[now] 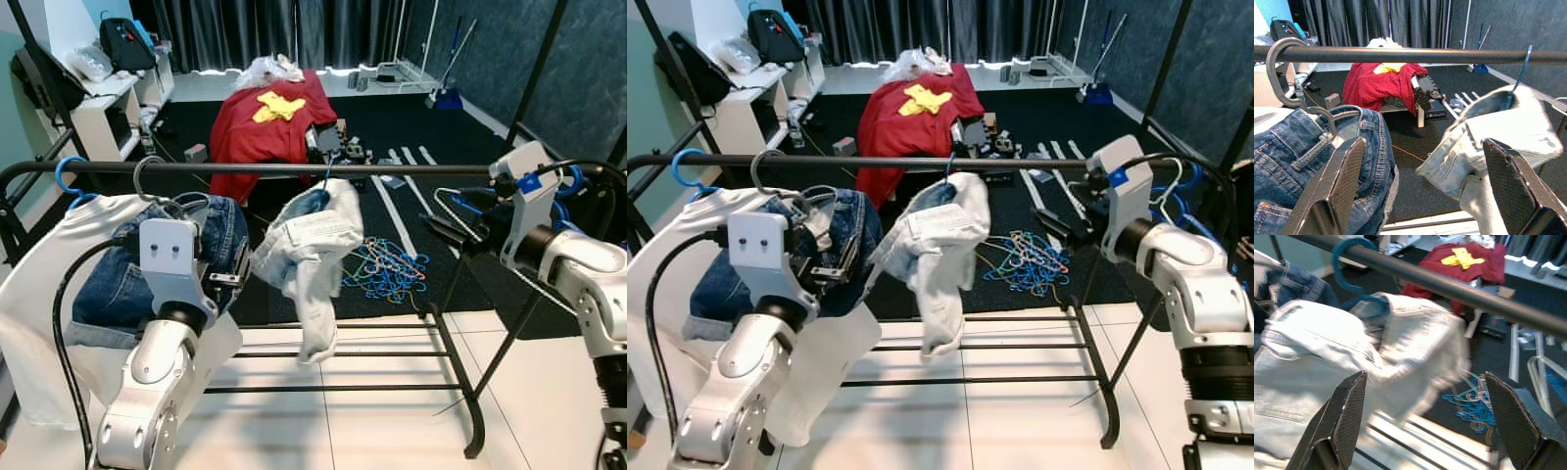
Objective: Hang hanger
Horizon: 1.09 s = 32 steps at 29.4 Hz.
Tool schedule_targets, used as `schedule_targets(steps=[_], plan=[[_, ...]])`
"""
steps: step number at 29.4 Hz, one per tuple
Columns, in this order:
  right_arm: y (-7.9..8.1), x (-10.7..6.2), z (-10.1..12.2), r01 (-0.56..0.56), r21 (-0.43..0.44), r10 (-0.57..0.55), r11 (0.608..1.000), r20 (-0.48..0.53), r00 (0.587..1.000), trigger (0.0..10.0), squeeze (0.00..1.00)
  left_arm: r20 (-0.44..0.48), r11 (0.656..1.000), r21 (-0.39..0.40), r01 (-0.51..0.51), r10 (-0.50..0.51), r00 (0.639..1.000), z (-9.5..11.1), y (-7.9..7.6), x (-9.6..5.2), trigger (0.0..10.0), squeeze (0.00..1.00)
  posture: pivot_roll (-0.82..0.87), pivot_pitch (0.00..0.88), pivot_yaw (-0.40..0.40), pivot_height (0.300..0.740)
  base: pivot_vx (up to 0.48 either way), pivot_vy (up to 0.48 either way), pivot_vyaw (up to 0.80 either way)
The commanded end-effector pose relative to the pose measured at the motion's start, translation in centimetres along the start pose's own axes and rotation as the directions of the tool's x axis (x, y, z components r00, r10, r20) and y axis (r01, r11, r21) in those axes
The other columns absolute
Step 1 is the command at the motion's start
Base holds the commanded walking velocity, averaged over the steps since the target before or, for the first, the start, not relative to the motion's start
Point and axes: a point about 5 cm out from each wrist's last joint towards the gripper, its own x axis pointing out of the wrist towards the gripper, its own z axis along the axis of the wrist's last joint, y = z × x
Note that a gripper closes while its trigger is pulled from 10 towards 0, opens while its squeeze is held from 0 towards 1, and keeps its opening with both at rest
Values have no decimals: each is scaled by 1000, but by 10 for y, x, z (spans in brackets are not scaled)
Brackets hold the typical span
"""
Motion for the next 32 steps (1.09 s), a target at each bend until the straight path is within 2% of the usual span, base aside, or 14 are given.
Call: schedule_targets(steps=[1,3,7,9,12,14,15,16,18,20,23,25,27,32], plan=[[15,10,-4,-44,30,44,999,-4,999,10000,0,-26,999,33,-5,6,1000,-5,4,1,10000,0,-141,0,-19,740,0,0,0],[22,17,-7,-46,70,45,996,17,999,10000,0,-30,999,36,10,-9,1000,-5,2,3,10000,0,-138,0,-19,740,0,0,0],[24,19,-8,-43,84,41,996,25,999,10000,0,-31,999,36,19,-17,999,-5,1,3,10000,0,-138,0,-19,740,0,0,0],[25,23,-17,-5,131,3,991,19,1000,10000,0,-28,997,15,80,-80,996,-4,-5,5,10000,0,-136,0,-23,740,0,0,0],[24,24,-22,12,138,-13,990,5,1000,10000,0,-25,994,6,109,-108,994,-3,-9,6,10000,0,-136,0,-23,740,0,0,0],[13,22,-40,141,120,-132,983,-84,988,10000,0,-1,977,-29,213,-213,977,3,-21,11,10000,0,-145,0,-20,740,0,0,0],[13,22,-40,141,120,-132,983,-84,988,10000,0,-1,977,-29,213,-213,977,3,-21,11,10000,0,-145,0,-20,740,0,0,0],[7,19,-48,204,115,-190,972,-121,974,10000,0,9,964,-39,262,-262,965,5,-26,13,10000,0,-147,0,-18,740,0,0,0],[7,19,-48,204,115,-190,972,-121,974,10000,0,9,964,-39,262,-262,965,5,-26,13,10000,0,-147,0,-18,740,0,0,0],[0,15,-53,270,124,-252,955,-144,957,10000,0,11,953,-26,300,-300,954,6,-31,20,10000,0,-158,0,-10,740,0,0,-716],[-1,15,-53,272,133,-253,953,-139,957,10000,0,8,954,-22,299,-299,954,6,-31,21,10000,0,-158,0,-10,740,0,0,-756],[7,17,-49,229,163,-214,960,-104,971,10000,0,-11,969,-22,244,-244,970,2,-25,24,10000,0,-158,0,-8,740,0,0,0],[7,17,-49,229,163,-214,960,-104,971,10000,0,-11,969,-22,244,-244,970,2,-25,24,10000,0,-158,0,-8,740,0,0,0],[15,21,-35,157,207,-158,966,-13,987,10000,0,-33,987,-11,159,-159,987,-2,-12,26,10000,0,-148,0,0,740,0,0,0]])
